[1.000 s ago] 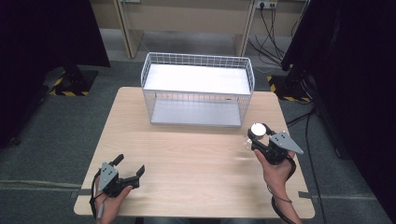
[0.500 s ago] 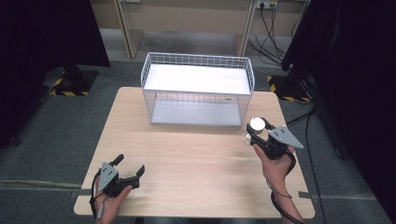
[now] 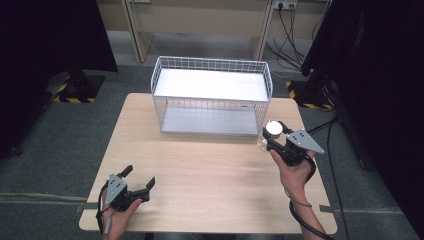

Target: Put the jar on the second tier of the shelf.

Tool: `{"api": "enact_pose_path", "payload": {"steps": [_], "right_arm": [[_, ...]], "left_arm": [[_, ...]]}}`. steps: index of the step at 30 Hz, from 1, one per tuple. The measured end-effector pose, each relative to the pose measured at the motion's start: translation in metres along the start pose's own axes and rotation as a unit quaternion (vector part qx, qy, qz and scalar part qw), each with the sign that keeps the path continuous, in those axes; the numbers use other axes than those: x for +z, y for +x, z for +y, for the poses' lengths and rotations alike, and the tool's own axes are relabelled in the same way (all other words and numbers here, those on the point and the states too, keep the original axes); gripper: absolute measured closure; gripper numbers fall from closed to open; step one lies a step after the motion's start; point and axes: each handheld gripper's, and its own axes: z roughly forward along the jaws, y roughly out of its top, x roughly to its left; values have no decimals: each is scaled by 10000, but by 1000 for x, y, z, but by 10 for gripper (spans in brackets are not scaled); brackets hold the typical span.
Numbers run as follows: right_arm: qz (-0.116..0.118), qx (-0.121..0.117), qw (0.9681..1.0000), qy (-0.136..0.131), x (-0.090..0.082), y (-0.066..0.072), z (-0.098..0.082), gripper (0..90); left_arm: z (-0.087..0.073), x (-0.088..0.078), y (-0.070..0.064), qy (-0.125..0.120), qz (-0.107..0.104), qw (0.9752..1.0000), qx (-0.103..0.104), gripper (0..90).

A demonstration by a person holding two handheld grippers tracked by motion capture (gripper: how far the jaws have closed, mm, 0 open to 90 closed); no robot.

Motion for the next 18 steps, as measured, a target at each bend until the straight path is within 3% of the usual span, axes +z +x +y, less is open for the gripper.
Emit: {"api": "enact_pose_path", "payload": {"steps": [18], "right_arm": [[103, -29, 9999, -77, 13, 3, 19, 402]], "left_arm": [[0, 0, 0, 1, -2, 10000, 4, 46]]}}
